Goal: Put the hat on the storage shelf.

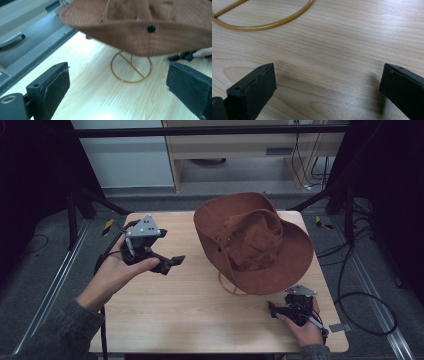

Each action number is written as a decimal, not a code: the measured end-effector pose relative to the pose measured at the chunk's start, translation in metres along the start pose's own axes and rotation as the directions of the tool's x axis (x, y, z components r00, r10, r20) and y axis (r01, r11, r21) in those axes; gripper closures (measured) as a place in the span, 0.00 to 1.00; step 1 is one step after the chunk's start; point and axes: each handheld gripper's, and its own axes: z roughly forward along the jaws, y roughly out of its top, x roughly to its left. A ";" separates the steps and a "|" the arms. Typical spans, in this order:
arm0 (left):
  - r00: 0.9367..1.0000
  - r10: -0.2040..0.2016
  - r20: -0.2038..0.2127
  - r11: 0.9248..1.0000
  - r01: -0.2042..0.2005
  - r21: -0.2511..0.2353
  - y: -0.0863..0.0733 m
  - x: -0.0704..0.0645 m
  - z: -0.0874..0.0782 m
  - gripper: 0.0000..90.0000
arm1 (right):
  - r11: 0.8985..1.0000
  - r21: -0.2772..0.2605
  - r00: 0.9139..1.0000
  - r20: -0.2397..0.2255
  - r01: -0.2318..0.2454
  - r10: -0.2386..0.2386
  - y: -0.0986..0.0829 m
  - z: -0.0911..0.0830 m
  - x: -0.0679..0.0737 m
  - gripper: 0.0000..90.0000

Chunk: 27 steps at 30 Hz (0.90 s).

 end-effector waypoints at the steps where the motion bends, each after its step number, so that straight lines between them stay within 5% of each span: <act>1: 1.000 -0.003 0.002 1.000 0.003 0.003 -0.004 0.000 0.001 0.05 | 1.000 0.000 1.000 0.000 0.000 0.000 0.000 0.000 0.000 0.01; 16: 0.996 -0.092 -0.003 0.992 0.092 0.089 -0.069 0.011 0.046 0.05 | 1.000 0.001 1.000 0.000 0.000 0.000 0.000 0.000 0.000 0.01; 27: 0.983 -0.184 -0.007 0.971 0.183 0.152 -0.131 0.022 0.073 0.06 | 1.000 0.000 1.000 0.000 0.000 0.000 0.000 0.000 0.000 0.01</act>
